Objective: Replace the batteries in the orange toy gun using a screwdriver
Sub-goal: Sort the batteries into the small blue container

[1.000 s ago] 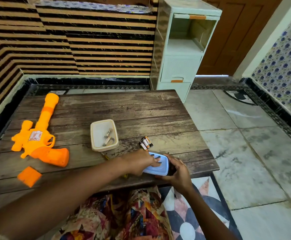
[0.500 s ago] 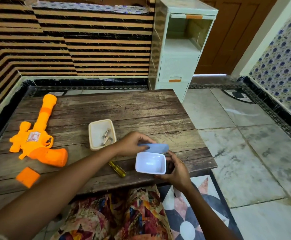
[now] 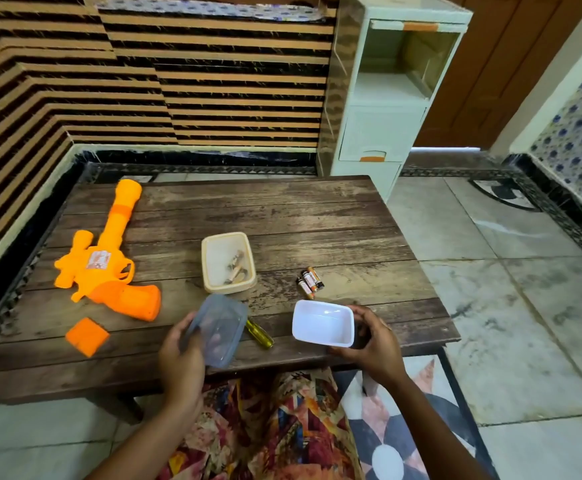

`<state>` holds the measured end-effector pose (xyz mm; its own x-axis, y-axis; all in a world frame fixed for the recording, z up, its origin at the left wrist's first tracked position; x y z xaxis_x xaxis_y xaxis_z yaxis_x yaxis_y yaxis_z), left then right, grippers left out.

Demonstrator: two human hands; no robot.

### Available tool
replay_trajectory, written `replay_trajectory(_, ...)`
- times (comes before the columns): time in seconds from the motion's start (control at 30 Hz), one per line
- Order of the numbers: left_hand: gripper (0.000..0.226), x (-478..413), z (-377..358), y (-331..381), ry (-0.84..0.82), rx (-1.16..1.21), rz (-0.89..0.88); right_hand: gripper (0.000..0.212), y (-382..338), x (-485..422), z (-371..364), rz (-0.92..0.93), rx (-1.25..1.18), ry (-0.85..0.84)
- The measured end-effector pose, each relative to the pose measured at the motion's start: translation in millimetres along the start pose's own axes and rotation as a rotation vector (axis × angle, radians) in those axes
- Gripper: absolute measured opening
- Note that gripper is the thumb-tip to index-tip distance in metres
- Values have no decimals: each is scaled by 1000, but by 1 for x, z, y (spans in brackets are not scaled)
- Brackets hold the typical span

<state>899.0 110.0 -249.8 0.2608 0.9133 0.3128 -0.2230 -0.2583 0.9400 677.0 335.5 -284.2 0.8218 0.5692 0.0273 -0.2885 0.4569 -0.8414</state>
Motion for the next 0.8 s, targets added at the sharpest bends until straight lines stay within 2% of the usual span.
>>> replay_trajectory(0.1,38,4,21,-15,99,-15,-5,74,-3,0,1,10,18,11)
replay_trajectory(0.3,40,-3,24,-9,177,-279,-161,75,-6,2,1,12,-11,-32)
replay_trajectory(0.4,43,1,20,0,216,-407,-298,77,-7,3,0,6,-25,-46)
replay_trajectory(0.47,45,13,12,9,225,-464,-476,78,-13,4,1,31,-9,-61)
replay_trajectory(0.53,44,29,-9,17,92,-500,-700,79,-19,5,1,44,17,-70)
replay_trajectory(0.63,73,41,-60,11,-237,-770,-875,82,-24,6,0,65,67,-89)
replay_trajectory(0.7,95,45,-91,11,-329,-1056,-989,83,-24,7,-2,65,105,-114)
replay_trajectory(0.8,102,46,-121,18,-401,-1287,-1063,83,-24,9,-1,29,43,-154)
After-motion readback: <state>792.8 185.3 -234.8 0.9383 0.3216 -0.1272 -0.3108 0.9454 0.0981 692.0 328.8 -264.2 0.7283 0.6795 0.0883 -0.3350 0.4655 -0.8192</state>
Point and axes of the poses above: each hand's wrist, its own x-axis away from the middle knuckle, its own z-axis out of the back of the hand, y = z × x, the point moved 6 cm from there along -x, towards the middle knuckle, and after that the axes turned 7 degrees about -x, right-handed, at the moved point
